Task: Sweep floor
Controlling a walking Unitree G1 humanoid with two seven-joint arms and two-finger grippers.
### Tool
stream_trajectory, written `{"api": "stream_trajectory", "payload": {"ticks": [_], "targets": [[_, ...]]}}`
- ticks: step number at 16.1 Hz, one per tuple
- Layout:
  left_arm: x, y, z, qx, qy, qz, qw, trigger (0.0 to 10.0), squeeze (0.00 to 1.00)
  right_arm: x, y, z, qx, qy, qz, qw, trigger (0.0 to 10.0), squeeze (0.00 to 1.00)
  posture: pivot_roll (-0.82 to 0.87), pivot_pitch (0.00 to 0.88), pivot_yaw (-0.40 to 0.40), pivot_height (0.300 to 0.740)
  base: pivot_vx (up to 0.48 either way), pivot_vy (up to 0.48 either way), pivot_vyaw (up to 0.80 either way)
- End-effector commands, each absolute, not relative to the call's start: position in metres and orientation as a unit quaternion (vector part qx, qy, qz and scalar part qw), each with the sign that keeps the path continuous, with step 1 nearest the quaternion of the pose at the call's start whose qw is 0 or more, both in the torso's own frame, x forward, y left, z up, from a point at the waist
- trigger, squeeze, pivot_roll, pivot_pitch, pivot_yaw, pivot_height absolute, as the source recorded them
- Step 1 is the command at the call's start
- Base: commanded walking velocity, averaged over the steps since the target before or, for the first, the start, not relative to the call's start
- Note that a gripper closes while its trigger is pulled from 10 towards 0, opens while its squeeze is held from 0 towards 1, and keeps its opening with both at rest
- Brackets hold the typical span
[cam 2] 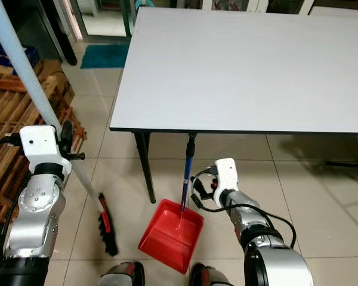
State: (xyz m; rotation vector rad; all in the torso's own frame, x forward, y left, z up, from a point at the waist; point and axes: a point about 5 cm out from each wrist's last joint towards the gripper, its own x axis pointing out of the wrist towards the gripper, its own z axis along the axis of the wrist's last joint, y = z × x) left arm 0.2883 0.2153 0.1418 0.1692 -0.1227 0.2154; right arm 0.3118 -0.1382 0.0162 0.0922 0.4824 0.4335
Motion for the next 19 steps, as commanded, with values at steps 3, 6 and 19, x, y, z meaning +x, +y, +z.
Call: {"api": "stream_trajectory", "payload": {"ticks": [3,6,19], "targets": [[0.28,0.212,0.148,0.088,-0.072,0.105,0.988,10.0,0.0,0.315,-0.135,0.021,0.03,0.241,0.241,0.94,10.0,0.0,0.14,0.233,-0.027,0.74,0.0,0.0,0.0],[0.273,0.213,0.147,0.091,-0.064,0.102,0.988,10.0,0.0,0.318,-0.129,0.027,0.04,0.23,0.284,0.93,10.0,0.0,0.16,0.268,-0.022,0.74,0.0,0.0,0.0],[0.24,0.213,0.152,0.116,-0.037,0.088,0.989,10.0,0.0,0.337,-0.142,0.051,-0.035,0.189,0.289,0.938,10.0,0.0,0.23,0.328,0.021,0.74,0.0,0.0,0.0]]}}
